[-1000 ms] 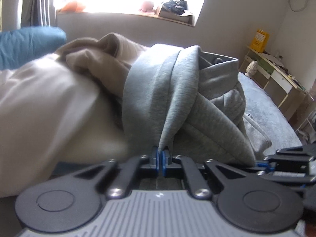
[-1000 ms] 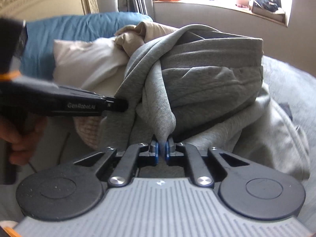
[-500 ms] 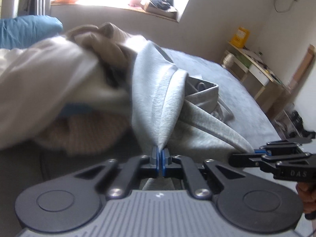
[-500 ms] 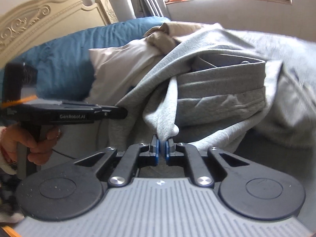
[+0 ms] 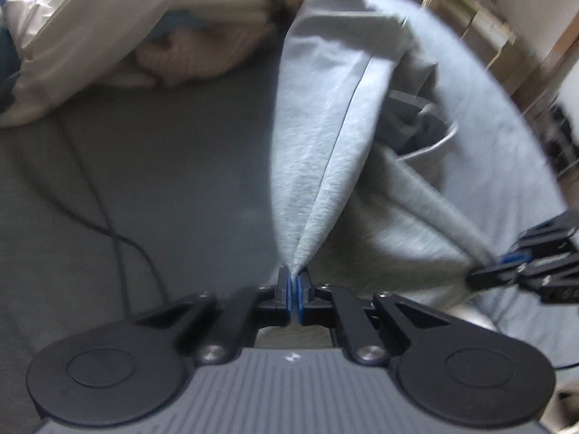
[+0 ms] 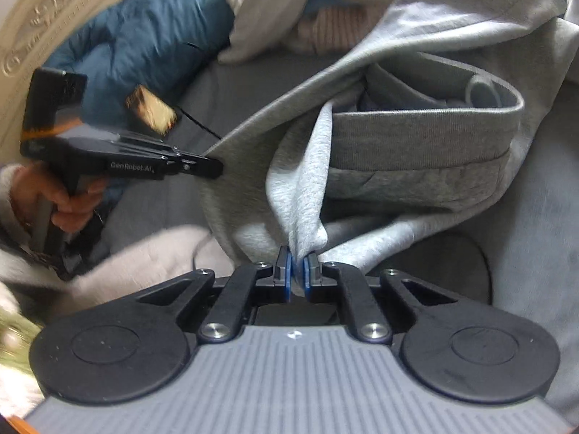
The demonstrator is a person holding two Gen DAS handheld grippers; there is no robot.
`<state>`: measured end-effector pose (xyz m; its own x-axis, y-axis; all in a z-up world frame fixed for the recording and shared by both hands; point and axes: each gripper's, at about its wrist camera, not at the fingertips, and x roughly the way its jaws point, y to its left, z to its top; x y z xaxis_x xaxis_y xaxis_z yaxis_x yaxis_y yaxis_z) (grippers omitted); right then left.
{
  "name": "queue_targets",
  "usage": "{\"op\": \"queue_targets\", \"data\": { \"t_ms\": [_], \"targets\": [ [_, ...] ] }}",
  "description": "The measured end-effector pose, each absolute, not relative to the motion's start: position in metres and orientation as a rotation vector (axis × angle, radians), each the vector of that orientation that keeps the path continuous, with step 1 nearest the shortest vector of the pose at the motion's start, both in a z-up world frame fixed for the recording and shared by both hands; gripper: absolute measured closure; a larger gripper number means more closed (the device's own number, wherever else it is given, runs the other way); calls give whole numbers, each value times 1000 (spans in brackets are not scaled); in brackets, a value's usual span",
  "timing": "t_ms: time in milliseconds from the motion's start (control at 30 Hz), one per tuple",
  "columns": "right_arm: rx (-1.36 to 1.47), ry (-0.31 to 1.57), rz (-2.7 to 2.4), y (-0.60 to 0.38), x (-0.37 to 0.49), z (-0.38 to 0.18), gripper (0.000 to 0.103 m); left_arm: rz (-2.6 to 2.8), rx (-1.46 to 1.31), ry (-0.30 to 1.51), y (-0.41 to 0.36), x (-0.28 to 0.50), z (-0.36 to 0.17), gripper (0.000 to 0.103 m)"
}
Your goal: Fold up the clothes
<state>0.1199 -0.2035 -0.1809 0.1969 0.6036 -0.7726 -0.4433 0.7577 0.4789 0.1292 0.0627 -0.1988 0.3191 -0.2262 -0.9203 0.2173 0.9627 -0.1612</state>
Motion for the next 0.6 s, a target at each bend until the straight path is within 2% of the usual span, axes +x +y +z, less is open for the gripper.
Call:
{"op": "queue_targets", "data": {
  "t_ms": [33,100,133,200,233,300,367,467,600],
  "targets": [
    [152,1178,719,-200,116,-185,94,-285,5,1221,62,129,-200,93],
    [128,1211,698,-194,113,-188,91,-274,17,1217,59,130,-198,76],
    [120,1216,690,-194,112,-185,88,-273,29,1194,57,131,-194,71],
    [133,1221,688,-197,113,-177,73,-272,56,1135,51,134,-182,50],
    [155,1215,688,-202,113,-172,69,-274,68,1104,48,137,-175,46],
    [209,1187,686,-217,112,-164,54,-285,85,1049,40,145,-165,43],
    [275,1145,665,-236,112,-159,46,-307,107,1019,29,161,-162,36],
    [301,1081,555,-259,126,-154,42,-335,154,1001,5,192,-169,32],
    [179,1022,378,-273,158,-158,40,-329,175,1042,-23,234,-198,31]
  ]
}}
